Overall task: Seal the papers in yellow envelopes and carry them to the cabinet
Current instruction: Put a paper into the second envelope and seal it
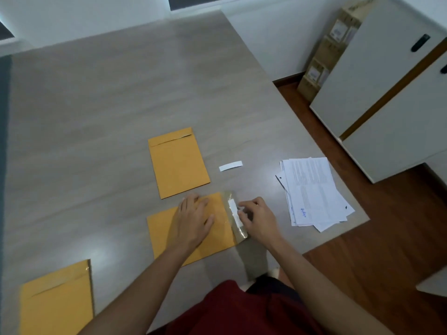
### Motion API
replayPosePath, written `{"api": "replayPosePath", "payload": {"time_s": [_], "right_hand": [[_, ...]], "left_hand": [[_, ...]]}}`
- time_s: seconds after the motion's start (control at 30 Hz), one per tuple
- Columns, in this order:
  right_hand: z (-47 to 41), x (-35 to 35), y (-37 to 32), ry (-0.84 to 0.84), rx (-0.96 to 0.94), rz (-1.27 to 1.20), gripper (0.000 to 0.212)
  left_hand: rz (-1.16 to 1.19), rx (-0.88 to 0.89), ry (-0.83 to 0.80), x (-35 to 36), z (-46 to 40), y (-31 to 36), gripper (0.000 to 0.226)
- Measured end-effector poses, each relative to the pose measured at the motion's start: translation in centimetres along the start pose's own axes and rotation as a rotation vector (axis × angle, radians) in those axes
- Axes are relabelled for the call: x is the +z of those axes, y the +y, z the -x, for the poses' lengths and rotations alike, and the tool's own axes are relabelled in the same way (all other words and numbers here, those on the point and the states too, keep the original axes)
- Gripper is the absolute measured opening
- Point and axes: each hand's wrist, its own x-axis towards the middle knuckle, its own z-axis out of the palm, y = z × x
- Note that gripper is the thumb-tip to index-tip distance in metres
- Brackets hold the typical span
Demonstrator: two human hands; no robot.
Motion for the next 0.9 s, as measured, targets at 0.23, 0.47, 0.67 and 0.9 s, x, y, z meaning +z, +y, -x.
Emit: {"api": "replayPosePath", "payload": {"time_s": [0.23, 0.47, 0.67, 0.9], "right_hand": [[-1.6, -7.4, 6.3, 0.134, 0.070, -0.006, 0.032], [-1.9, -14.9, 15.2, 0.241, 0.272, 0.174, 0.062], [-1.6, -15.3, 18.5, 0.134, 0.223, 0.195, 0.072], [-2.0, -15.6, 19.1, 0.133, 0.192, 0.161, 0.074]], "left_hand": [[0.118, 0.024, 0.029, 1.7, -3.5, 8.8, 0.037], [0.376, -0.182, -0.196, 6.3, -6.5, 18.7, 0.036], [0.506, -0.435, -0.154, 9.2, -8.0, 23.1, 0.035], [0.614, -0.626, -0.045, 9.7, -9.2, 24.6, 0.023]]}}
